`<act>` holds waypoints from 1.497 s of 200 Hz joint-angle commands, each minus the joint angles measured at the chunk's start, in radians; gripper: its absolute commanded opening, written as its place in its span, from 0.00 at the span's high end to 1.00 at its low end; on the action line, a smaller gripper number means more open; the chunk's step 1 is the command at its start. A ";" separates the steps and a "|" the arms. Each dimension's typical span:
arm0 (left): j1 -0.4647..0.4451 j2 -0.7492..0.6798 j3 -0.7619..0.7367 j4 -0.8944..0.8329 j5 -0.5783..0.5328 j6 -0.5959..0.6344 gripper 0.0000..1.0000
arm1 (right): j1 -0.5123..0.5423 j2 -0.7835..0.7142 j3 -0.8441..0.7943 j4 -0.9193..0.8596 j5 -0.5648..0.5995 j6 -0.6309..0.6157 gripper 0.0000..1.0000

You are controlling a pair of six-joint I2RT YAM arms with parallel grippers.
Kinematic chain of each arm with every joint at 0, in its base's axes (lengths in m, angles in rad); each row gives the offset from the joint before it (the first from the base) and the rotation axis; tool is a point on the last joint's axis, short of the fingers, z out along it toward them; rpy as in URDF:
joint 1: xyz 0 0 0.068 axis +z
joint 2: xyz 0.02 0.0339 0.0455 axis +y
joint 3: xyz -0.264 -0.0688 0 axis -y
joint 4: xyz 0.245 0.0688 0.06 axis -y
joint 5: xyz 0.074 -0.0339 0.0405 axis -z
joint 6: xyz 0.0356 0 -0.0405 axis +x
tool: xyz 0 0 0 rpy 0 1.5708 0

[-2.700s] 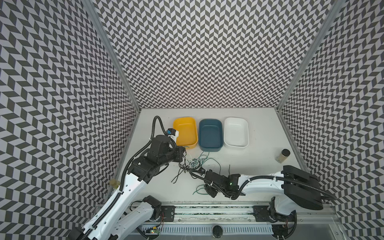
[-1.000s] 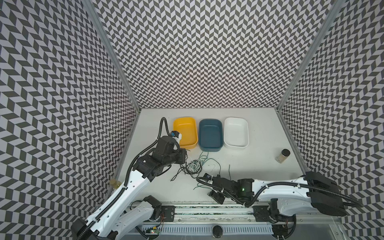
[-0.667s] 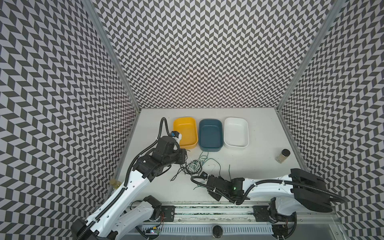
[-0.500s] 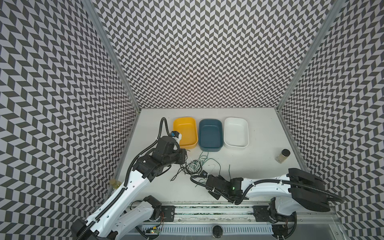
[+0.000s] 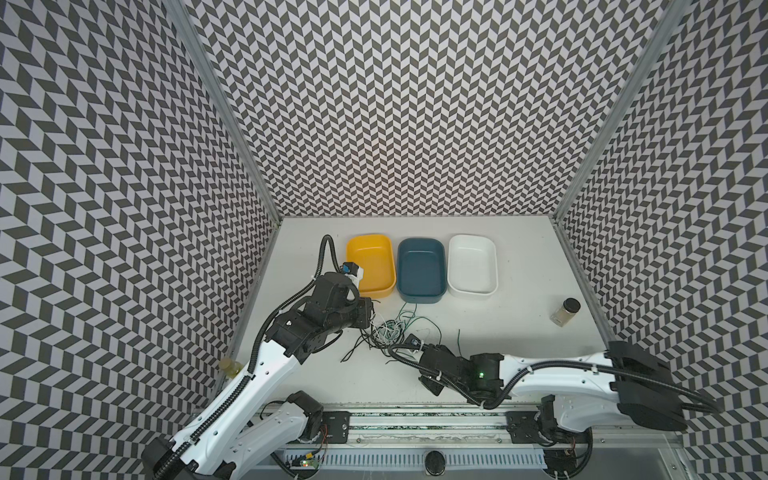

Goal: Untangle the cables
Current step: 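Lift the green wire and carry it over the yellow tray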

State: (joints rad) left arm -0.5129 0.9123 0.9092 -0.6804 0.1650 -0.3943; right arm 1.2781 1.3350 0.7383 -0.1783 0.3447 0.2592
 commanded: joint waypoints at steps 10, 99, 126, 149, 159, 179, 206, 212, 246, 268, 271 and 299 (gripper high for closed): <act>-0.010 -0.007 0.046 -0.084 -0.018 0.029 1.00 | -0.002 -0.185 -0.017 -0.062 0.011 -0.017 1.00; -0.080 -0.314 -0.259 0.148 -0.052 0.097 1.00 | -0.007 -0.382 0.139 -0.161 0.015 -0.032 1.00; -0.119 -0.396 -0.313 0.207 -0.056 0.126 1.00 | -0.016 -0.311 0.241 -0.195 0.011 -0.037 1.00; -0.118 -0.401 -0.318 0.208 -0.090 0.141 1.00 | -0.044 -0.207 0.355 -0.230 -0.028 -0.035 1.00; -0.119 -0.387 -0.311 0.194 -0.104 0.144 1.00 | -0.067 -0.156 0.414 -0.247 -0.064 -0.030 1.00; -0.119 -0.358 -0.294 0.172 -0.108 0.144 1.00 | -0.128 -0.055 0.525 -0.274 -0.143 -0.009 1.00; -0.119 -0.337 -0.271 0.144 -0.137 0.161 1.00 | -0.213 0.060 0.641 -0.269 -0.262 0.010 1.00; -0.118 -0.340 -0.269 0.141 -0.135 0.164 1.00 | -0.234 0.085 0.662 -0.268 -0.286 0.016 1.00; -0.119 -0.369 -0.265 0.140 -0.139 0.167 1.00 | -0.298 0.242 0.810 -0.293 -0.367 0.025 1.00; -0.119 -0.397 -0.273 0.146 -0.162 0.168 1.00 | -0.367 0.337 0.884 -0.295 -0.430 0.068 1.00; -0.119 -0.401 -0.274 0.146 -0.164 0.167 1.00 | -0.376 0.350 0.893 -0.293 -0.444 0.074 1.00; -0.119 -0.412 -0.276 0.149 -0.174 0.168 1.00 | -0.435 0.467 0.987 -0.278 -0.504 0.107 1.00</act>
State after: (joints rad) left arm -0.6296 0.5152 0.6029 -0.5350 0.0246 -0.2363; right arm 0.8852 1.7222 1.6451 -0.4709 -0.0757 0.3233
